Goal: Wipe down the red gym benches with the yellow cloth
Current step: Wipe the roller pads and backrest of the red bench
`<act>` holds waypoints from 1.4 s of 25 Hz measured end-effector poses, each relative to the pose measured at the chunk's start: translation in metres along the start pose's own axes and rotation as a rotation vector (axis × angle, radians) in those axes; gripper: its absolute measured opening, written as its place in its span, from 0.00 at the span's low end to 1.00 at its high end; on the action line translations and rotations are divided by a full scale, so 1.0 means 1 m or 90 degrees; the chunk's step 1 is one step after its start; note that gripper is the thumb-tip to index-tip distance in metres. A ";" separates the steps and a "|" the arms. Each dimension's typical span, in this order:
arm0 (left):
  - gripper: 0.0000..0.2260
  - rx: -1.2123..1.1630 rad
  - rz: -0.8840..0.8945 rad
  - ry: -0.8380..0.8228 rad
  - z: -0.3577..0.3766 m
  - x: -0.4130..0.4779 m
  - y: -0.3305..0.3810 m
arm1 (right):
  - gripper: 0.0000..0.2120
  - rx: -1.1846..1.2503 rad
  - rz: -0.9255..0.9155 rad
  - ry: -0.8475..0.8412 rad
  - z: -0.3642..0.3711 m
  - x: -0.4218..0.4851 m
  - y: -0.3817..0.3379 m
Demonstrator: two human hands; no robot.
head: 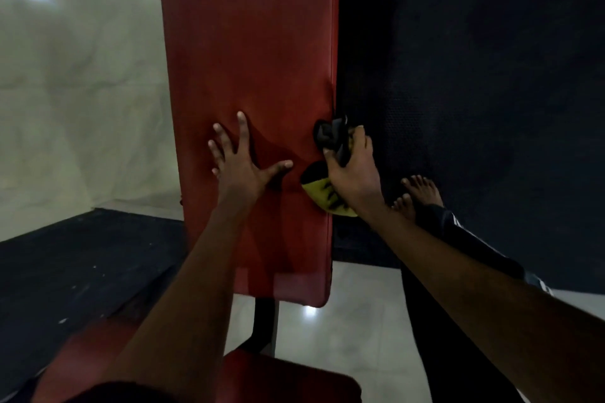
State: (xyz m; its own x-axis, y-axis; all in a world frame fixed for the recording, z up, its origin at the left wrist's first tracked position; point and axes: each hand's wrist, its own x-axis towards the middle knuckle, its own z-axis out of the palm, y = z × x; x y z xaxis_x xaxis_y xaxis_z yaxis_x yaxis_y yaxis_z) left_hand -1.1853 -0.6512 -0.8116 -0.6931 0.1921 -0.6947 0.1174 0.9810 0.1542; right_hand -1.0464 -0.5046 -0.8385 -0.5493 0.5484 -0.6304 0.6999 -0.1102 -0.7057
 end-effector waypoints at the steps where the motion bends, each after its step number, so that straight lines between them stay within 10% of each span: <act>1: 0.59 -0.005 0.008 0.001 0.001 0.001 0.000 | 0.28 -0.004 -0.009 -0.003 0.002 -0.007 0.005; 10: 0.57 -0.013 0.025 0.046 0.007 0.000 -0.005 | 0.36 -0.070 0.052 -0.154 0.026 -0.115 0.090; 16: 0.45 0.079 0.151 0.075 0.046 -0.062 -0.050 | 0.32 -0.025 0.028 -0.046 0.036 -0.126 0.098; 22: 0.57 0.227 0.166 -0.075 0.053 -0.088 -0.083 | 0.39 -0.087 0.026 -0.161 0.043 -0.185 0.135; 29: 0.58 0.178 0.146 -0.065 0.059 -0.086 -0.085 | 0.21 0.035 0.139 -0.158 0.051 -0.206 0.160; 35: 0.58 0.156 0.154 -0.043 0.064 -0.082 -0.089 | 0.26 0.075 0.189 -0.213 0.056 -0.216 0.179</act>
State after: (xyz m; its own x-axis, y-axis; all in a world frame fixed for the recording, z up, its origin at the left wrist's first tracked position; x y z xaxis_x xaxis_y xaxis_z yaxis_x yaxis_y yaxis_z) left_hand -1.0932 -0.7526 -0.8137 -0.5772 0.4130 -0.7044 0.4451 0.8824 0.1527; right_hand -0.8284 -0.6893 -0.8472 -0.4630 0.1838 -0.8671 0.8035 -0.3260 -0.4981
